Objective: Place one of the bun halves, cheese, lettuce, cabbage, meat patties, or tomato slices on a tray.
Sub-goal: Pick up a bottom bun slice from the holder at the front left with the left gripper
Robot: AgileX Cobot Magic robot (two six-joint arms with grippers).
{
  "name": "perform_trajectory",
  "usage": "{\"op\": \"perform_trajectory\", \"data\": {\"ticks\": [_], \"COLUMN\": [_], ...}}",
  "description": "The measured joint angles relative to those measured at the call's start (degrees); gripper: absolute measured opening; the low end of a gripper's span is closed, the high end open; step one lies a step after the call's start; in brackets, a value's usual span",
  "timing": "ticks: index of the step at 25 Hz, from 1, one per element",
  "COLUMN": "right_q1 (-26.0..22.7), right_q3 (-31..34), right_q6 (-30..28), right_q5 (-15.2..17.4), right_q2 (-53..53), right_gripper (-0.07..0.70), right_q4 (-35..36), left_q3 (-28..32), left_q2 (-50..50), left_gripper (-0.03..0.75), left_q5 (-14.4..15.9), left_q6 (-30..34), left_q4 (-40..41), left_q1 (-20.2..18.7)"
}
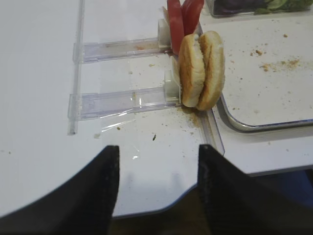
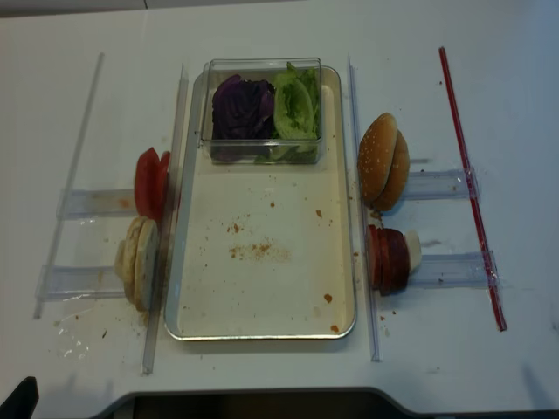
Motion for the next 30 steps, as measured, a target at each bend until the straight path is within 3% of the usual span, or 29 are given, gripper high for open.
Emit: {"op": "perform_trajectory", "data": {"ticks": [24,30], "right_q1": [0.0,0.0], "right_q3": [0.0,0.0], "right_q6": [0.0,0.0], "right_q5": [0.0,0.0], "right_q2": [0.0,0.0], "right_gripper": [0.693,0.693], "right_q4": [0.0,0.0], "left_q3": [0.0,-3.32], "left_q2": [0.0,7.49], "left_gripper": [0.349,0.349], "left_q5": [0.0,0.0], "left_q6": [1.22,1.83], "left_q4": [-1.78,-2.56], "left_q1": [0.0,0.0]}}
